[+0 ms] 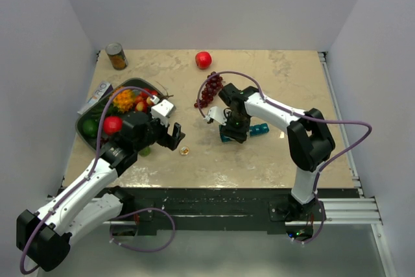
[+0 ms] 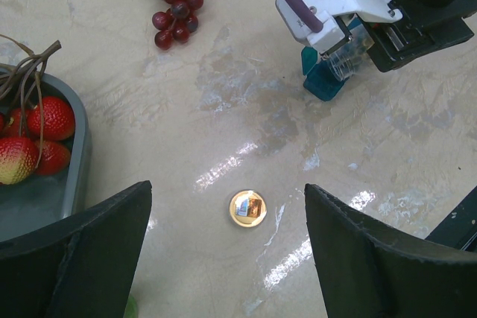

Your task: Sort the pills into containers

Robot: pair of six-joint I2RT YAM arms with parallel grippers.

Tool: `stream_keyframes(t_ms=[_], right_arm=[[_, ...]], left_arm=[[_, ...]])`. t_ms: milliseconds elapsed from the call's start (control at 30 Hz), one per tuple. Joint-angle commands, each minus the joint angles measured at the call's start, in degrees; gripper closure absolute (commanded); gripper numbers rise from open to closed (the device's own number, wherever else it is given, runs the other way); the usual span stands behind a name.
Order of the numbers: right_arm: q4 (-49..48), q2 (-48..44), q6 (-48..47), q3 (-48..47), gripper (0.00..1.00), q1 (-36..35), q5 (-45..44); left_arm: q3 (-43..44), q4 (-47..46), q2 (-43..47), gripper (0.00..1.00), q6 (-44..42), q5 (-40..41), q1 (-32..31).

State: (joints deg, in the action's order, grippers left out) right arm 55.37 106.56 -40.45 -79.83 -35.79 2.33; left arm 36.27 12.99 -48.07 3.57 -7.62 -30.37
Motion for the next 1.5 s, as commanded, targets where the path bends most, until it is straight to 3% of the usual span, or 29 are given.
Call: stream_keyframes(t_ms=[0,1467], right_arm=[[0.96,-0.57,0.28,-2.35,1.0,-0.68,-1.97],[1.49,0.66,0.63,-2.52,1.0,-2.97,-2.86]], left_arm=[[0.73,-0.95,0.96,0.13,-1.11,0.76,0.31],[0.55,-0.95,2.2,0.13,-1.11,2.7,0.31]])
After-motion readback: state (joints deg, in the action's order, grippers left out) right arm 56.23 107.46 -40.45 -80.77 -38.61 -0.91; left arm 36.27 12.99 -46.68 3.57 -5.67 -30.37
